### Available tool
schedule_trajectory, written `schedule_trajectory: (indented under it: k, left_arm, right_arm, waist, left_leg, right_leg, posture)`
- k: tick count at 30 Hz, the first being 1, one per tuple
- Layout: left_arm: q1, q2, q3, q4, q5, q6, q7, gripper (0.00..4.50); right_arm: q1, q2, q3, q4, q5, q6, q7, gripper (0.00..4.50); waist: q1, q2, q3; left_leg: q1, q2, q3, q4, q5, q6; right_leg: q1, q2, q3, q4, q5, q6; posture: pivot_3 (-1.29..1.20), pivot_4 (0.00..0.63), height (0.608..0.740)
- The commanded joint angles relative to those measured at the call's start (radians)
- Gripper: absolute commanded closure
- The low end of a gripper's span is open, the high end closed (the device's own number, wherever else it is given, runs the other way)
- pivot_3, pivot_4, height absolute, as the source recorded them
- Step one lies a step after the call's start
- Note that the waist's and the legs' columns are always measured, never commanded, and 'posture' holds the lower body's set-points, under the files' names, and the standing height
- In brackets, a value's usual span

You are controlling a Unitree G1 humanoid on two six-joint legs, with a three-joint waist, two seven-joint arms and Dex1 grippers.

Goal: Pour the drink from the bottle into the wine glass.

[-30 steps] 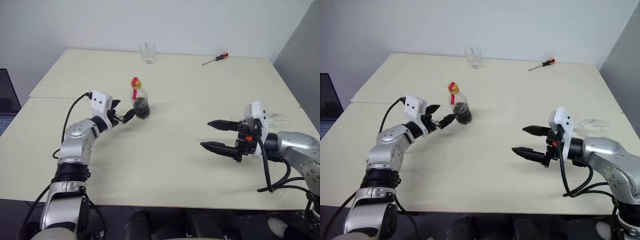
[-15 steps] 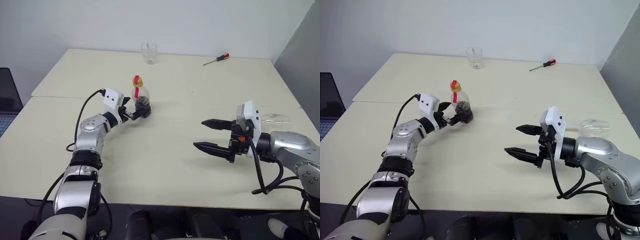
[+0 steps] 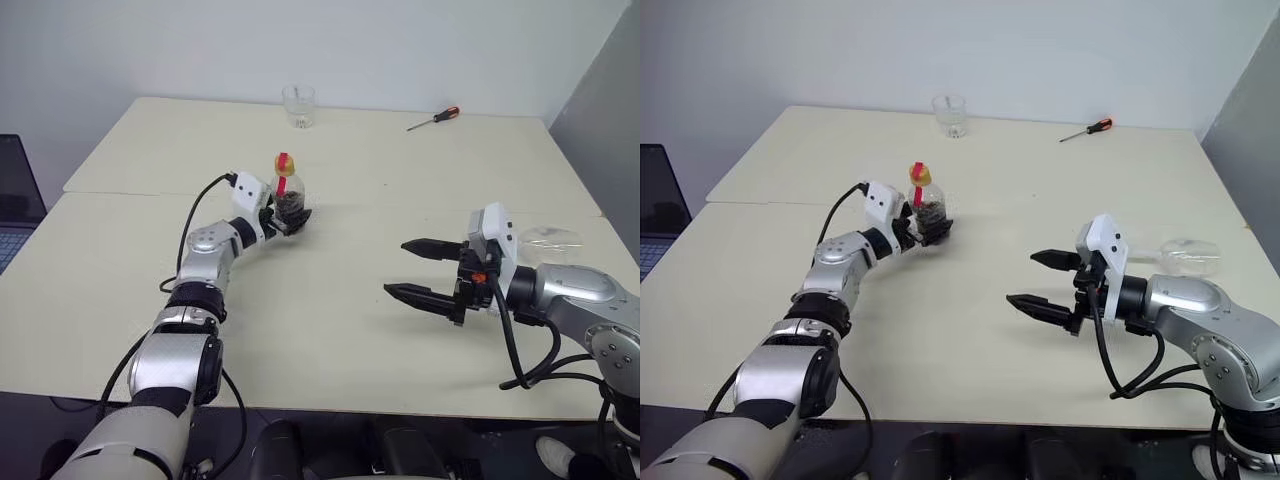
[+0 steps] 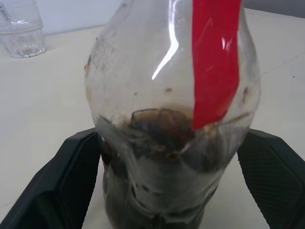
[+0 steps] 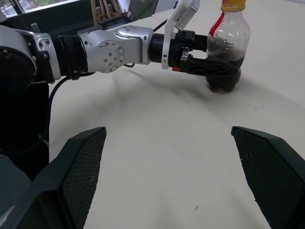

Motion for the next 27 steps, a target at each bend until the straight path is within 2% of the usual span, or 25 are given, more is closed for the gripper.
schedule_trajectory:
  k: [1, 15, 16, 22, 24, 27]
  left_arm:
    - [-0.048, -0.013, 0.011, 0.03, 0.005, -0.03, 0.004, 0.0]
    - [-0.122, -0.078, 0.063, 0.18, 0.02, -0.122, 0.135, 0.0]
    - [-0.121, -0.084, 0.064, 0.184, 0.024, -0.129, 0.136, 0.4]
    - [-0.115, -0.114, 0.088, 0.192, 0.011, -0.148, 0.159, 2.05]
    - [-0.107, -0.127, 0.094, 0.185, 0.01, -0.16, 0.159, 2.41]
    - [-0.095, -0.151, 0.106, 0.165, 0.001, -0.17, 0.142, 2.56]
  right_arm:
    - [0.001, -0.001, -0.012, -0.043, 0.002, -0.02, -0.006, 0.02]
    - [0.008, 0.021, -0.004, -0.066, -0.004, -0.021, -0.051, 0.02]
    - [0.01, 0.021, -0.005, -0.069, -0.003, -0.02, -0.055, 0.0]
    - [0.01, 0.014, -0.004, -0.079, -0.031, -0.034, -0.075, 0.0]
    - [-0.008, 0.022, 0.004, -0.076, -0.066, -0.053, -0.097, 0.0]
    - [-0.08, 0.069, 0.029, -0.041, -0.165, -0.066, -0.21, 0.0]
  waist:
    - [0.0, 0.0, 0.0]
    - [0.001, 0.0, 0.0]
    - [0.001, 0.0, 0.0]
    - [0.002, 0.0, 0.0]
    - [0.002, 0.0, 0.0]
    - [0.0, 0.0, 0.0]
  left_leg:
    - [0.0, 0.0, 0.0, 0.0, 0.0, 0.0]
    - [-0.006, 0.0, -0.011, 0.003, 0.0, 0.0]
    - [-0.006, 0.0, -0.011, 0.003, 0.0, 0.0]
    - [-0.008, 0.0, -0.014, 0.007, 0.0, 0.0]
    - [-0.009, 0.0, -0.015, 0.009, 0.0, 0.0]
    - [-0.009, 0.0, -0.015, 0.011, 0.0, 0.0]
  right_leg:
    - [0.0, 0.0, 0.0, 0.0, 0.0, 0.0]
    - [0.0, 0.0, -0.011, 0.0, 0.0, 0.0]
    - [0.0, 0.0, -0.011, 0.0, 0.0, -0.001]
    - [0.0, 0.0, -0.013, 0.001, 0.0, -0.001]
    - [0.001, 0.0, -0.013, 0.002, 0.0, 0.0]
    - [0.001, 0.0, -0.013, 0.004, 0.0, 0.0]
  posture:
    - [0.0, 0.15, 0.74]
    - [0.0, 0.15, 0.74]
    - [0.0, 0.15, 0.74]
    - [0.0, 0.15, 0.74]
    - [0.0, 0.15, 0.74]
    - [0.0, 0.15, 0.74]
